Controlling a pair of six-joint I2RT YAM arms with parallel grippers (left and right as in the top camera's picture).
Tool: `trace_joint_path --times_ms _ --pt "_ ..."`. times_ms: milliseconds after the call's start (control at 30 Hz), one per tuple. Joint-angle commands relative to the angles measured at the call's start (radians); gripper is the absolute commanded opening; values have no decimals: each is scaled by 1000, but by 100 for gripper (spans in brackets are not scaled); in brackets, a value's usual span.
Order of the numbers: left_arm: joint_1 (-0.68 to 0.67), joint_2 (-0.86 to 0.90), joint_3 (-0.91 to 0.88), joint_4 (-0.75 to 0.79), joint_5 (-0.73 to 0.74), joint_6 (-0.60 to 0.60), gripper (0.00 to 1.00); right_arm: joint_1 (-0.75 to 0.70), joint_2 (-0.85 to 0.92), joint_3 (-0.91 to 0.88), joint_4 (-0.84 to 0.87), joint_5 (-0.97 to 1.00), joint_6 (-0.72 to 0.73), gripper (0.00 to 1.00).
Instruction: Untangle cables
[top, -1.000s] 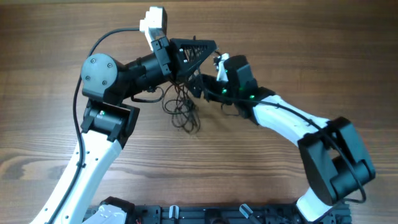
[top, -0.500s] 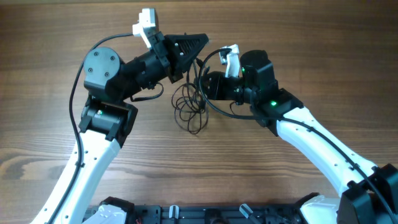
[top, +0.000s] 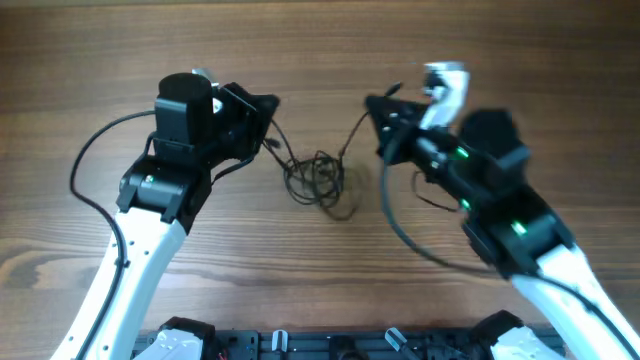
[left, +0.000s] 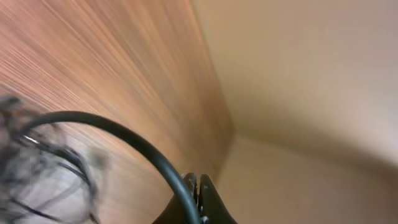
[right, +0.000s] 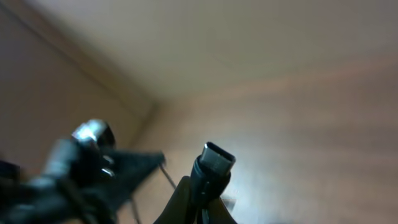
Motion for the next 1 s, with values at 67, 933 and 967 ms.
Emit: trace_joint_path --times_ms 67,933,967 --pt "5 -3 5 -128 -294 97 4 -2 -168 3 245 170 -87 4" --pt "5 89 5 75 233 743 100 -2 -179 53 441 281 6 4" --pt "4 89 5 64 233 777 100 -2 -175 53 401 313 43 4"
